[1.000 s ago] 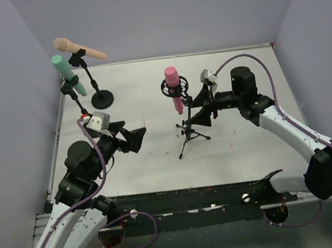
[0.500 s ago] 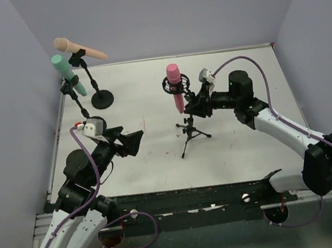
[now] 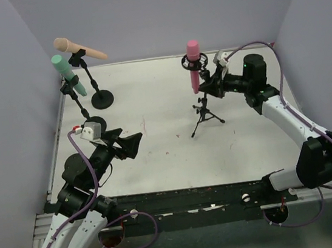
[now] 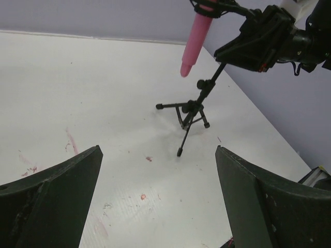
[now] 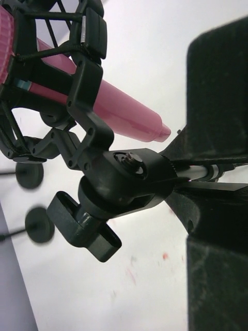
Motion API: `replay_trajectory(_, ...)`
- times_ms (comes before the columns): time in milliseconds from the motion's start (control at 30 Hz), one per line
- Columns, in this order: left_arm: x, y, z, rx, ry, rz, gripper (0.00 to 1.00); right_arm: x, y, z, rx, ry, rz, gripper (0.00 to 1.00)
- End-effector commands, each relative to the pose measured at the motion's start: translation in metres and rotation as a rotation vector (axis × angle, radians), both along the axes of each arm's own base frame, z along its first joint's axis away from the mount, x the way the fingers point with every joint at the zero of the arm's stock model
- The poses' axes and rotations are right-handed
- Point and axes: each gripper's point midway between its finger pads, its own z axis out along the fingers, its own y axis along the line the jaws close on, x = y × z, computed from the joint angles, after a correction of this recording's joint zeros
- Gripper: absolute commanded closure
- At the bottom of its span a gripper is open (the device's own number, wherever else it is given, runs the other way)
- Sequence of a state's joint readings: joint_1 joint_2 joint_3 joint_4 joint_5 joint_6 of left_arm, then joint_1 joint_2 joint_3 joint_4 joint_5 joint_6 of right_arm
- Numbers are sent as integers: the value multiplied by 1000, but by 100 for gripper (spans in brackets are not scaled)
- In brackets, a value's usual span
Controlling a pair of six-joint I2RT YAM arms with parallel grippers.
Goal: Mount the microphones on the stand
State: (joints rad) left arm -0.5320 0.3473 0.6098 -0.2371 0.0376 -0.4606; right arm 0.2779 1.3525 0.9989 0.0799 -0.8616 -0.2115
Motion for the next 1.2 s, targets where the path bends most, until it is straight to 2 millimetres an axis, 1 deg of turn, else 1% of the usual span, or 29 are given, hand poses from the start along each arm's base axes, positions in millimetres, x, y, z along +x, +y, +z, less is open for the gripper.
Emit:
replay_trajectory(0, -2, 1, -7, 21, 1, -5, 2, 60, -54, 53, -14, -203, -157, 97)
replay_trajectory(33, -2, 2, -6, 20, -3, -4, 2, 72, -66, 55, -16, -214, -195, 97)
replay_trajectory(100, -3, 1, -7, 22, -6, -10, 2, 99, -99, 63, -7, -250, -287, 97)
replay_trajectory(133, -3, 1, -7, 22, -10, -11, 2, 113, -120, 67, -5, -270, -342, 97)
replay_trajectory(167, -3, 0, -7, 22, -10, -16, 2, 125, -135, 69, 0, -285, -378, 97)
replay_trajectory(200, -4, -1, -6, 18, -16, -20, 2, 137, -154, 68, 8, -293, -420, 97)
replay_trajectory(233, -3, -1, -6, 19, -19, -20, 2, 148, -175, 74, 21, -316, -463, 97)
replay_trajectory(267, -3, -1, -8, 20, -19, -22, 2, 158, -189, 75, 36, -325, -489, 97)
replay_trajectory(300, -2, -2, -8, 23, -21, -23, 2, 166, -202, 79, 42, -350, -507, 97)
replay_trajectory(367, -1, -2, -8, 26, -25, -22, 2, 182, -224, 79, 39, -382, -556, 97)
replay_trajectory(433, 0, -3, -9, 36, -23, -25, 2, 197, -241, 75, 29, -407, -583, 97)
replay_trajectory(500, 1, -4, -11, 44, -19, -25, 2, 209, -253, 70, 18, -419, -599, 96)
replay_trajectory(600, 3, -5, -12, 50, -16, -26, 2, 219, -263, 58, -10, -425, -603, 95)
replay_trajectory(700, 5, -5, -13, 55, -20, -23, 2, 220, -267, 46, -19, -415, -602, 92)
replay_trajectory(833, 7, -7, -14, 61, -21, -28, 2, 213, -261, 28, -10, -365, -560, 87)
replay_trajectory(967, 6, -9, -14, 63, -19, -40, 2, 205, -254, 14, -4, -320, -527, 78)
replay_trajectory(1033, 5, -9, -13, 59, -24, -43, 2, 202, -253, 13, -1, -311, -523, 76)
replay_trajectory(1067, 4, -8, -13, 59, -24, -43, 1, 200, -252, 11, -3, -304, -521, 73)
replay_trajectory(1100, 3, -8, -12, 56, -29, -46, 2, 199, -251, 10, -3, -299, -518, 72)
replay_trajectory(1167, 2, -7, -12, 53, -31, -43, 1, 195, -250, 9, -2, -291, -515, 67)
